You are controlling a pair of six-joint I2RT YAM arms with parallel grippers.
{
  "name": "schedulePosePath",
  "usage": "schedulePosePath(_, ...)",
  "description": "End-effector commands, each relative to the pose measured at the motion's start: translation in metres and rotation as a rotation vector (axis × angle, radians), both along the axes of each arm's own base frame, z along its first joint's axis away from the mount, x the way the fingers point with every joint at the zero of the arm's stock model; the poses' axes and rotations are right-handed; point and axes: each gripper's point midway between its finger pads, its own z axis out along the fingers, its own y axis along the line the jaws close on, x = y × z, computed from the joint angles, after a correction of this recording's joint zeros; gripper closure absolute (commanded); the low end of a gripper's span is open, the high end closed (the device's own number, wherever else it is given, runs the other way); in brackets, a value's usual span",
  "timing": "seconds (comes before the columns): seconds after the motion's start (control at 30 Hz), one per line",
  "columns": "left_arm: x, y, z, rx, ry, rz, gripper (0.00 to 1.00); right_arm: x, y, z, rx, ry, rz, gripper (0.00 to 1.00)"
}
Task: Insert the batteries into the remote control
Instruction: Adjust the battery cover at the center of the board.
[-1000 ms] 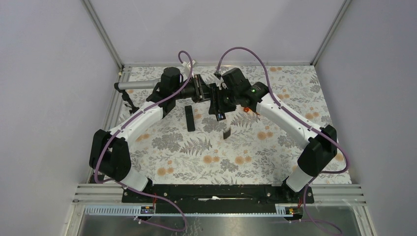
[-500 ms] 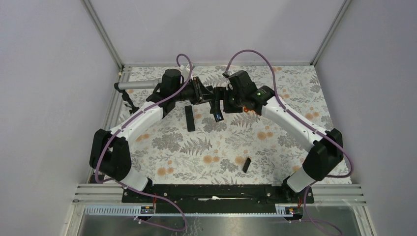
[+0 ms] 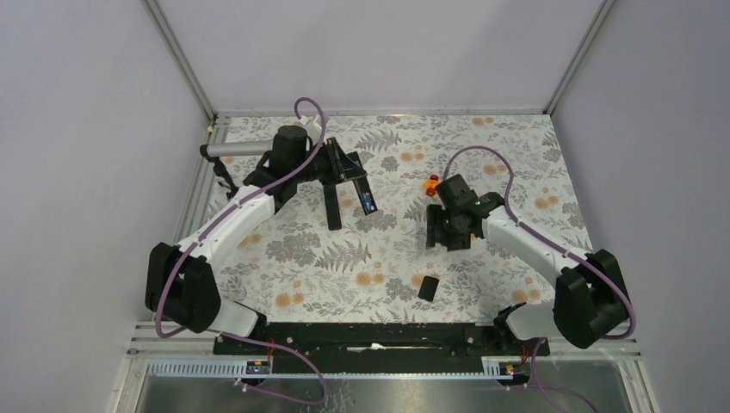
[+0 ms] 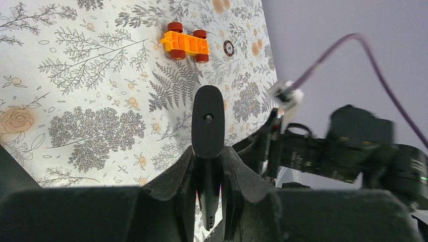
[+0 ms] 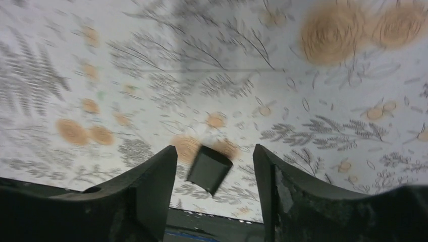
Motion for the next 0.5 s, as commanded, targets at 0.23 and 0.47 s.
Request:
schedulePosePath(0.23, -0.012, 0.024, 0.028, 0.003, -0.130, 0.072, 1.00, -0.028, -0.005, -0.027, 0.036, 0.300, -0.338, 0.43)
schedulePosePath(0.47, -0.024, 0.031, 0.030, 0.001, -0.154, 0.082, 1.00, -0.037, 0.009, -0.033, 0.322, 0.513, -0.791, 0.57)
